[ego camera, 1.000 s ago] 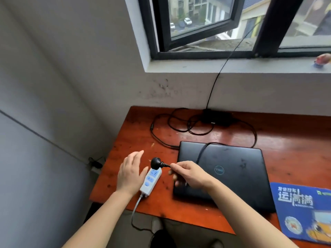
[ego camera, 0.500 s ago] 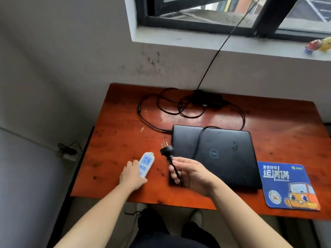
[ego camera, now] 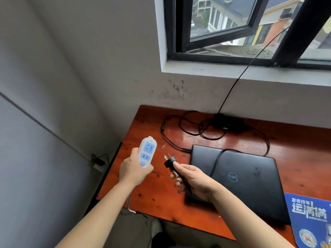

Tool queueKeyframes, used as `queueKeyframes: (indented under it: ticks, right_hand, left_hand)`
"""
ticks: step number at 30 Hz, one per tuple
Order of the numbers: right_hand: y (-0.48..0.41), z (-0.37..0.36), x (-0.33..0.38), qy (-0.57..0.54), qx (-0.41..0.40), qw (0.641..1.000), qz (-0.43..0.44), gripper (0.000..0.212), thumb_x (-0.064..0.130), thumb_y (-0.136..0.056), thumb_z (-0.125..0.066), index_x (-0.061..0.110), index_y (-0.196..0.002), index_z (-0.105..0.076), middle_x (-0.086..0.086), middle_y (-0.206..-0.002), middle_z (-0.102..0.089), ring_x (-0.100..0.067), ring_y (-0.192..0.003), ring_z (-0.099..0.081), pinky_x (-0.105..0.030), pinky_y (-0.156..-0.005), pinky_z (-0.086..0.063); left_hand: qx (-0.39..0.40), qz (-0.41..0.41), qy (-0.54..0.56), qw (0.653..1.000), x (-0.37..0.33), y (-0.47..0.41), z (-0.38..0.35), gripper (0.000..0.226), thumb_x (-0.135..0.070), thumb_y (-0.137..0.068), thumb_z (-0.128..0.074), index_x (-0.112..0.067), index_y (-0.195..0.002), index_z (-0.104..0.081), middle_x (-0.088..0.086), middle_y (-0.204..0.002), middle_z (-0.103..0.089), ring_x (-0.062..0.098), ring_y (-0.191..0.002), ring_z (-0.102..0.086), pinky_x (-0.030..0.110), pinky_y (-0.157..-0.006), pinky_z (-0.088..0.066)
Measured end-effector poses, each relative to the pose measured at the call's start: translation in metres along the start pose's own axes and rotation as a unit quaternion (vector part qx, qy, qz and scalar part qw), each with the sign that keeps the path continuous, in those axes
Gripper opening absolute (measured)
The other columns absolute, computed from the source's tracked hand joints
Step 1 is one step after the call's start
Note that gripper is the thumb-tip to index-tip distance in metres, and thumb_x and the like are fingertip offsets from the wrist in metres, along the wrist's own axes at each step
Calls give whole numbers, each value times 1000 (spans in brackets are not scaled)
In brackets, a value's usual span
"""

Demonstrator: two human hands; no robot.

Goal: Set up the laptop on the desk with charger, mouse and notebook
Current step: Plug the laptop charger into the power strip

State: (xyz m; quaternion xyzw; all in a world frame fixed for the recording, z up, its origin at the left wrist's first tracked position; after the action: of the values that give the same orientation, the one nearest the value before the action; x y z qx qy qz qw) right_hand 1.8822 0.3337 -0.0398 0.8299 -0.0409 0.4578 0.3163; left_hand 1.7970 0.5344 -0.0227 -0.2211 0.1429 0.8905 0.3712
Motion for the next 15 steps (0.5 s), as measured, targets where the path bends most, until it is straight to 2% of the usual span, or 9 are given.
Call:
queueKeyframes:
  ticks: [2, 5, 7, 9, 10, 12, 15]
  right_hand:
    - [0, -2, 8, 51, -11, 998, 26, 38, 49, -92, -64, 14, -105, -60, 4, -87, -73, -11, -61, -62, -20, -48, -42]
    - [3, -1, 23, 188, -55, 978, 78, 29, 45, -94, -64, 18, -101, -55, 6, -90, -76, -12, -57, -66, -17, -46, -42]
    - [4, 3, 31, 256, -91, 955, 119, 23, 43, -93, -65, 23, -97, -55, 8, -88, -76, -11, -53, -62, -16, -47, -42]
    - [5, 8, 36, 274, -123, 942, 152, 19, 40, -93, -66, 24, -94, -56, 8, -85, -76, -8, -50, -56, -19, -48, -44]
    - [6, 11, 37, 274, -133, 939, 157, 19, 41, -93, -66, 24, -94, -57, 8, -84, -76, -7, -50, -54, -21, -50, -45]
    - [8, 15, 35, 230, -125, 956, 133, 25, 45, -93, -65, 21, -98, -59, 5, -85, -76, -7, -51, -52, -22, -51, -43]
    - [11, 16, 26, 31, -66, 996, 57, 33, 46, -97, -59, 14, -106, -63, -1, -81, -73, -7, -51, -46, -17, -46, -33]
  left_hand:
    - [-8, -14, -12, 1000, -4, 10, 4, 52, -45, -73, -77, -32, -106, -39, -10, -89, -61, 8, -69, -59, 18, -49, -41]
    - [-3, -19, -13, 1000, -6, 23, 3, 56, -48, -76, -77, -30, -113, -38, -10, -96, -62, 10, -77, -66, 25, -57, -56]
    - [2, -19, -6, 1000, -7, 30, -1, 59, -50, -76, -78, -31, -115, -37, -11, -99, -62, 9, -79, -67, 22, -58, -57]
    - [13, -12, 13, 1000, -9, 34, -6, 61, -51, -73, -81, -32, -112, -38, -13, -98, -62, 6, -77, -66, 17, -55, -51]
    - [22, 0, 41, 999, -9, 35, -8, 61, -51, -70, -83, -31, -110, -41, -13, -95, -63, 6, -76, -66, 17, -55, -50]
    - [54, 49, 173, 982, -6, 34, -14, 64, -47, -60, -91, -26, -105, -51, -8, -90, -69, 10, -71, -69, 24, -55, -55]
    - [124, 131, 390, 903, -8, 36, -24, 76, -49, -50, -96, -21, -112, -62, 5, -93, -77, 23, -83, -74, 32, -60, -56]
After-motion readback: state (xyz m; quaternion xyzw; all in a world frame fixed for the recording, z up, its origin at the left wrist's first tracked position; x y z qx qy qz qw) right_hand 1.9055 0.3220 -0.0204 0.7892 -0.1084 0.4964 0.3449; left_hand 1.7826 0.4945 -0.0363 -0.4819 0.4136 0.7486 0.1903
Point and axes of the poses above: each hand's wrist, its own y-axis away from the middle knuckle, its own z-axis out of the back of the hand, x = y × z, the point moved 6 cm from there along -y, towards the middle knuckle
